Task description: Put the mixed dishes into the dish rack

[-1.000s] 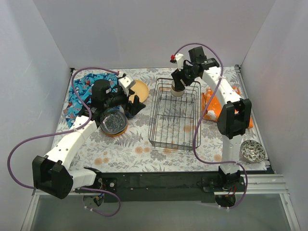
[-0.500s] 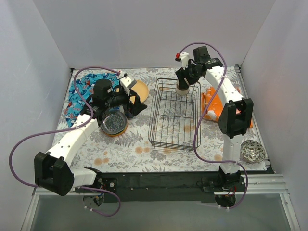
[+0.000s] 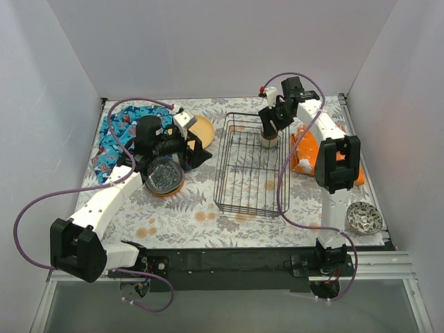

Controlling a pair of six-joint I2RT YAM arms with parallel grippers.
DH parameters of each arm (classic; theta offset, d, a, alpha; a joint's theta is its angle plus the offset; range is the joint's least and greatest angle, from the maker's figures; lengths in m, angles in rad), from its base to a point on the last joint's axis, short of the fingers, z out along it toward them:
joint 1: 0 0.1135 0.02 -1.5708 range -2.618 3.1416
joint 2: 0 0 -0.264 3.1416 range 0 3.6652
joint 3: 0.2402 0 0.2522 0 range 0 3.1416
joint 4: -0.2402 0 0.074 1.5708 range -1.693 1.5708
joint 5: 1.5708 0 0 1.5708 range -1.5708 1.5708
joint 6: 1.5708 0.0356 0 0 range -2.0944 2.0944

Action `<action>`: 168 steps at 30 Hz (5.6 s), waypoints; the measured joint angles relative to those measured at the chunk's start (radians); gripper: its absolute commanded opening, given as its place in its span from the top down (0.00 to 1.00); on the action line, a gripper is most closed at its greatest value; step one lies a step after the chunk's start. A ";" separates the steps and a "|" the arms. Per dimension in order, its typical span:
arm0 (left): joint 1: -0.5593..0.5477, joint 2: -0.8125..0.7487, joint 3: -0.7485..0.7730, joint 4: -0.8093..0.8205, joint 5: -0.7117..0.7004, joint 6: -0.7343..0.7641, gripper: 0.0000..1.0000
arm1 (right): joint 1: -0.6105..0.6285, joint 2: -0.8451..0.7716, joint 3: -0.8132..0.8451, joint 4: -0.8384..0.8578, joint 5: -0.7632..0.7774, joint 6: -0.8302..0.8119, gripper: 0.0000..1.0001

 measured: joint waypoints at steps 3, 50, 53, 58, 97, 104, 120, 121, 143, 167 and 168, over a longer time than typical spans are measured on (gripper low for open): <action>0.000 0.000 0.000 0.000 -0.008 -0.001 0.02 | -0.003 0.000 -0.003 0.005 0.000 0.010 0.15; 0.023 0.407 0.132 -0.294 -0.353 0.358 0.92 | 0.000 -0.425 -0.279 -0.023 -0.042 0.071 0.09; 0.023 0.409 0.138 -0.306 -0.349 0.378 1.00 | 0.000 -0.425 -0.279 -0.023 -0.047 0.076 0.09; 0.021 0.405 0.146 -0.341 -0.347 0.432 1.00 | 0.000 -0.424 -0.275 -0.025 -0.077 0.095 0.09; -0.547 -0.019 -0.387 0.383 -0.922 1.796 1.00 | 0.159 -0.220 -0.229 0.315 -0.734 1.221 0.02; -0.642 0.044 -0.363 0.395 -1.039 1.759 1.00 | 0.166 -0.218 -0.229 0.299 -0.706 1.222 0.06; -0.708 0.066 -0.340 0.391 -1.115 1.714 1.00 | 0.193 -0.193 -0.229 0.227 -0.647 1.155 0.16; -0.710 0.070 -0.335 0.388 -1.118 1.707 1.00 | 0.195 -0.190 -0.229 0.220 -0.644 1.153 0.18; -0.743 0.005 -0.212 0.214 -1.063 1.366 0.31 | 0.177 -0.113 0.000 0.222 -0.613 0.925 0.85; -0.750 -0.468 -0.212 -0.130 -1.004 0.800 0.21 | 0.151 -0.161 -0.258 0.859 -0.191 0.422 0.88; -0.750 -0.467 -0.221 -0.135 -1.007 0.789 0.21 | 0.147 -0.161 -0.264 0.894 -0.198 0.413 0.87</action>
